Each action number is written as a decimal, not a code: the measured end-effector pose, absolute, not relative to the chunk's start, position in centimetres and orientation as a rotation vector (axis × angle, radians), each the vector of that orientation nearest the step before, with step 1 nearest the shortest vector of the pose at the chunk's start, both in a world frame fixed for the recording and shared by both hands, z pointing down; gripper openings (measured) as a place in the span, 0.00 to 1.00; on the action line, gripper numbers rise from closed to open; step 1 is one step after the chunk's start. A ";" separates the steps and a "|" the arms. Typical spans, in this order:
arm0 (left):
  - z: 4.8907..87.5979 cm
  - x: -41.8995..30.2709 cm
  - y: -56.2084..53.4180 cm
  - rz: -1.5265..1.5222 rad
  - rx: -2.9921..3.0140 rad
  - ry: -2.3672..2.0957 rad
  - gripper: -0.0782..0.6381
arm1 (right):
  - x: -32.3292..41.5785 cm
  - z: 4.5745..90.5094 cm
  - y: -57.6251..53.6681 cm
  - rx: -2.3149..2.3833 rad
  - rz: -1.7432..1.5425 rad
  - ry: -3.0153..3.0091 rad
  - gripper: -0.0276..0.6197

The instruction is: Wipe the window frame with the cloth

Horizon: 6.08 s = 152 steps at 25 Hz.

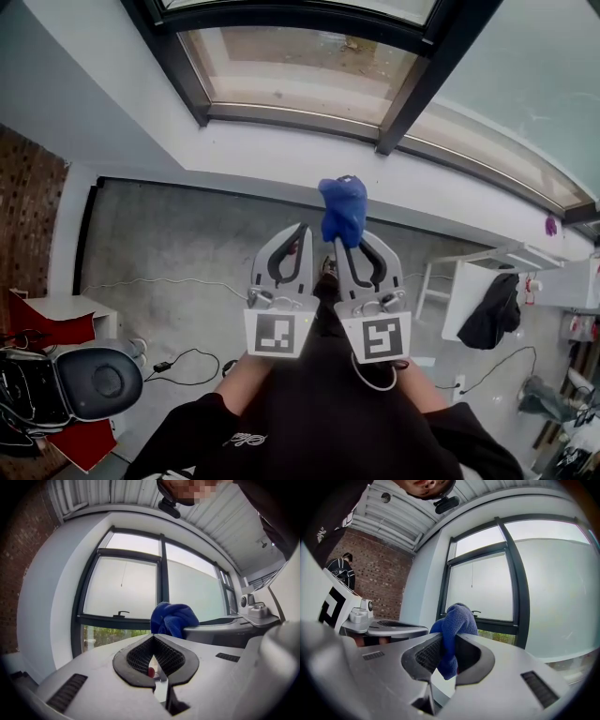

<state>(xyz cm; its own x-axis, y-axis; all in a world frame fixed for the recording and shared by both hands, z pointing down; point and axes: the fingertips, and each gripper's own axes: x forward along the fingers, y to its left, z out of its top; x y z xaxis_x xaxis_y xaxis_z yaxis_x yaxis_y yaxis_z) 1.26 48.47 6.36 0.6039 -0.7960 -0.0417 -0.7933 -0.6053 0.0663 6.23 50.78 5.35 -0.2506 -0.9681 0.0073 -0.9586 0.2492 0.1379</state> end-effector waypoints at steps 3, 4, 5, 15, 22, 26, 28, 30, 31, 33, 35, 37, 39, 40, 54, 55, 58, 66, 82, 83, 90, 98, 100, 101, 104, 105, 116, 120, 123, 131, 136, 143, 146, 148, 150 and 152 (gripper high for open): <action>6.4 2.0 46.2 -0.083 2.792 -1.404 0.12 | 7.2 5.7 48.1 1.853 -0.152 -2.438 0.12; 6.4 2.5 45.2 -0.072 2.800 -1.411 0.12 | 7.7 5.8 47.0 1.849 -0.151 -2.447 0.12; 6.5 3.0 44.1 -0.059 2.808 -1.417 0.12 | 8.1 5.8 45.9 1.844 -0.155 -2.456 0.12; 6.2 9.9 35.1 0.044 2.835 -1.419 0.12 | 14.9 5.4 36.6 1.854 -0.147 -2.495 0.12; 7.3 13.9 32.3 0.113 2.838 -1.400 0.12 | 17.9 6.1 33.7 1.878 -0.101 -2.530 0.12; 7.7 14.4 31.5 0.147 2.839 -1.395 0.12 | 19.0 7.5 32.5 1.841 -0.070 -2.500 0.12; 8.0 14.2 31.0 0.160 2.822 -1.396 0.12 | 19.3 7.7 31.7 1.849 -0.065 -2.498 0.12; 8.5 13.8 30.5 0.171 2.810 -1.397 0.12 | 19.2 7.7 31.2 1.849 -0.072 -2.496 0.12; 8.7 13.6 30.2 0.175 2.803 -1.397 0.12 | 19.1 7.7 31.0 1.849 -0.072 -2.494 0.12; 9.2 13.1 29.5 0.178 2.793 -1.391 0.12 | 18.5 7.8 30.6 1.852 -0.062 -2.495 0.12; 9.5 12.6 28.9 0.175 2.790 -1.377 0.12 | 17.9 8.2 30.1 1.840 -0.057 -2.482 0.12; 9.7 12.1 28.1 0.166 2.789 -1.361 0.12 | 17.1 8.7 29.4 1.820 -0.065 -2.459 0.12; 9.9 11.5 27.1 0.156 2.789 -1.348 0.12 | 16.3 9.0 28.5 1.823 -0.060 -2.443 0.12; 10.0 11.1 26.5 0.157 2.790 -1.340 0.12 | 16.0 9.2 27.9 1.823 -0.051 -2.434 0.12; 11.1 4.1 15.4 0.141 2.877 -1.056 0.12 | 9.2 9.8 17.2 1.970 -0.070 -2.160 0.12; 11.2 4.0 14.8 0.142 2.885 -1.021 0.12 | 9.1 9.9 16.7 1.998 -0.053 -2.130 0.12; 11.6 4.9 13.5 0.158 2.927 -0.885 0.12 | 10.1 10.2 15.9 2.114 -0.011 -2.020 0.12; 12.8 12.2 12.4 0.171 3.020 -0.606 0.12 | 16.5 11.4 16.9 2.433 0.109 -1.766 0.12; 18.3 25.2 8.3 0.364 3.056 -0.572 0.12 | 31.2 19.1 11.8 2.611 0.274 -1.675 0.12; 18.6 25.7 8.2 0.361 3.057 -0.561 0.12 | 31.8 19.6 11.8 2.617 0.263 -1.666 0.12; 21.6 27.1 7.9 0.344 3.068 -0.520 0.12 | 33.8 23.1 12.3 2.717 0.279 -1.642 0.12; 28.6 25.4 7.2 0.308 3.133 -0.521 0.12 | 34.6 29.6 10.2 2.780 0.166 -1.645 0.12; 30.5 25.5 6.4 0.308 3.138 -0.527 0.12 | 35.8 31.0 9.2 2.801 0.124 -1.606 0.12; 31.4 25.5 6.1 0.317 3.139 -0.529 0.12 | 36.3 31.6 8.6 2.806 0.104 -1.591 0.12; 32.6 25.5 5.1 0.334 3.141 -0.531 0.12 | 37.9 33.0 6.1 2.820 0.130 -1.573 0.12; 32.5 25.5 4.8 0.328 3.136 -0.532 0.12 | 38.6 33.2 5.2 2.854 0.173 -1.573 0.12; 29.8 28.2 1.3 0.292 3.147 -0.524 0.12 | 44.3 32.7 1.5 3.013 0.284 -1.293 0.12; 29.4 28.3 1.3 0.325 3.159 -0.515 0.12 | 45.7 33.0 1.2 3.108 0.398 -1.215 0.12; 28.6 27.8 1.2 0.349 3.159 -0.511 0.12 | 46.6 32.7 0.8 3.131 0.422 -1.188 0.12; 27.1 29.4 0.2 0.319 3.170 -0.515 0.12 | 47.1 30.9 0.4 3.105 0.342 -1.160 0.12; 26.5 29.6 0.1 0.301 3.150 -0.512 0.12 | 47.0 28.7 0.4 3.108 0.260 -1.159 0.12; 25.0 29.6 -0.1 0.306 3.147 -0.543 0.12 | 47.3 26.3 0.6 3.043 0.162 -1.170 0.12; 23.8 29.4 -0.1 0.328 3.137 -0.566 0.12 | 47.4 24.8 0.7 3.046 0.172 -1.172 0.12; 22.9 29.1 -0.2 0.335 3.119 -0.587 0.12 | 47.3 24.2 0.7 3.043 0.179 -1.170 0.12; 22.3 29.3 -0.4 0.325 3.117 -0.599 0.12 | 47.3 24.1 0.7 3.039 0.189 -1.164 0.12; 22.3 29.6 -0.7 0.348 3.118 -0.612 0.12 | 47.4 24.1 0.7 3.039 0.204 -1.163 0.12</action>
